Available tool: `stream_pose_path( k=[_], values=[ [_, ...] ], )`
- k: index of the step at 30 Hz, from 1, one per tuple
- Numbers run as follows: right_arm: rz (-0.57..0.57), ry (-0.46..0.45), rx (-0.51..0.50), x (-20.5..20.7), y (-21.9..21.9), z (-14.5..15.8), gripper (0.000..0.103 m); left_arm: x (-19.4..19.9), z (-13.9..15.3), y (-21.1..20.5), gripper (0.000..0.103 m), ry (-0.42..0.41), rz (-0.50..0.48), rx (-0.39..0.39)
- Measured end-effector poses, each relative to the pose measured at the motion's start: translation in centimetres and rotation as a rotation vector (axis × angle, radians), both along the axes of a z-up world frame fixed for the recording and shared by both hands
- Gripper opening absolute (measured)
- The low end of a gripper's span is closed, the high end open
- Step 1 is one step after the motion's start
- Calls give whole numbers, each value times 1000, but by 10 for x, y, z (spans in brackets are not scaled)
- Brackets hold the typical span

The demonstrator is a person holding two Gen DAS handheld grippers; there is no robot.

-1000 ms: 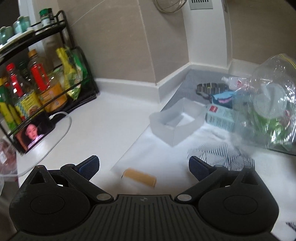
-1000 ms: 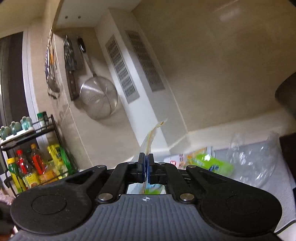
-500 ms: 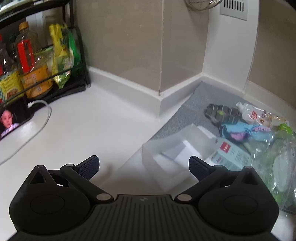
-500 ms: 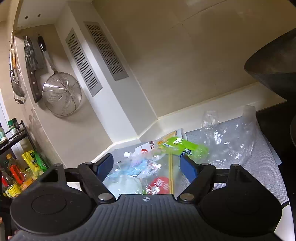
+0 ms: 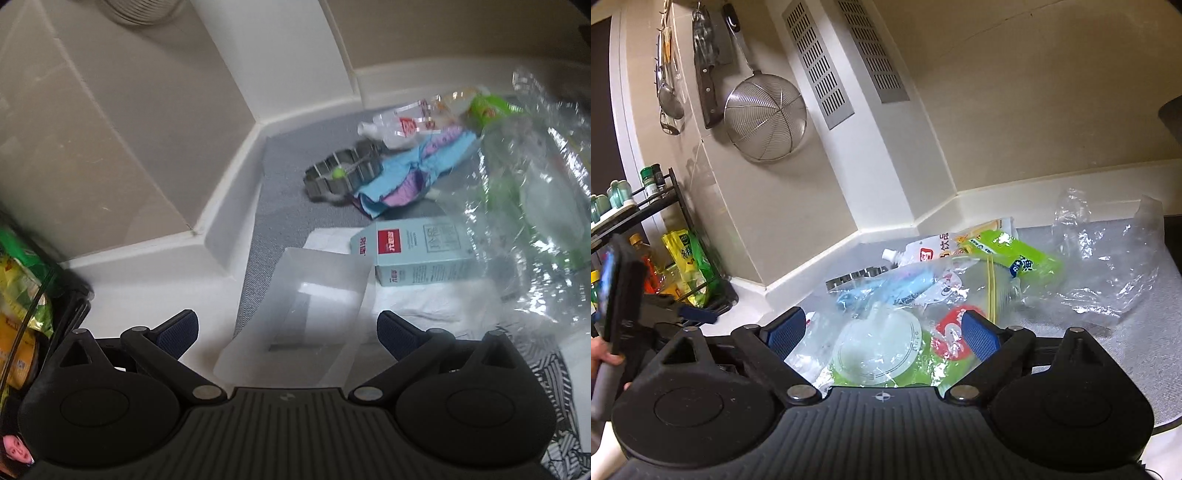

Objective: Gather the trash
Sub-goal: 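Grasp the clear plastic tray with the left gripper while the right gripper holds the zip bag, then carry the zip bag and tray down and release them into the blue bin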

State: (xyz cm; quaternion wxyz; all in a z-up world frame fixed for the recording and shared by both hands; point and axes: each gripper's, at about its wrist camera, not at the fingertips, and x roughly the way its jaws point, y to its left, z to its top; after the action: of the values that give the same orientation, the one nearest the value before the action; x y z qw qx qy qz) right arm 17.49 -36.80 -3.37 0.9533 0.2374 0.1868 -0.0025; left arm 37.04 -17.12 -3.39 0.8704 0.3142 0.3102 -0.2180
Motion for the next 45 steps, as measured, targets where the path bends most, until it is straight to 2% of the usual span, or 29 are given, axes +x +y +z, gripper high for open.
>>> stream_pose_path(
  k=[4,7,11,14,17,22,26,29,32,34,36,38,39,40,41,42,43,45],
  values=[
    [43,31,-10,6,4,-3,93,13,-11,-7,103,65,32,33],
    [85,65,-50,10,12,-5,94,13,-11,-5,102,58,59,13],
    [166,117,-107,16,28,-9,97,12,-6,-4,70,63,78,-15],
    [206,159,-172,20,42,-10,98,8,0,1,68,73,108,-47],
    [200,171,-182,20,44,-10,99,-6,9,8,68,63,133,-82],
    [165,169,-182,17,42,-9,99,-52,39,41,69,5,190,-166],
    [151,119,-202,11,42,1,99,-104,64,84,70,-32,261,-216],
    [117,166,-212,23,53,13,101,-150,72,118,70,-46,284,-245],
    [92,265,-331,48,80,13,103,-187,69,144,70,-15,309,-284],
    [65,329,-464,64,99,0,103,-205,65,158,70,10,327,-320],
    [49,357,-527,68,108,-13,102,-225,61,174,70,32,350,-357],
    [65,336,-524,63,110,-15,86,-242,57,186,70,39,365,-379],
    [75,332,-533,60,112,-15,65,-249,56,191,70,40,369,-384],
    [73,331,-554,57,115,-13,49,-257,54,197,70,37,373,-387],
    [67,328,-578,52,118,-10,39,-263,53,201,70,31,381,-390],
    [55,318,-590,47,119,-7,22,-269,52,205,70,28,387,-393],
    [37,305,-592,40,119,-2,13,-275,52,208,70,24,392,-399],
    [-1,253,-594,25,116,11,8,-286,52,216,70,19,403,-414]
  ],
)
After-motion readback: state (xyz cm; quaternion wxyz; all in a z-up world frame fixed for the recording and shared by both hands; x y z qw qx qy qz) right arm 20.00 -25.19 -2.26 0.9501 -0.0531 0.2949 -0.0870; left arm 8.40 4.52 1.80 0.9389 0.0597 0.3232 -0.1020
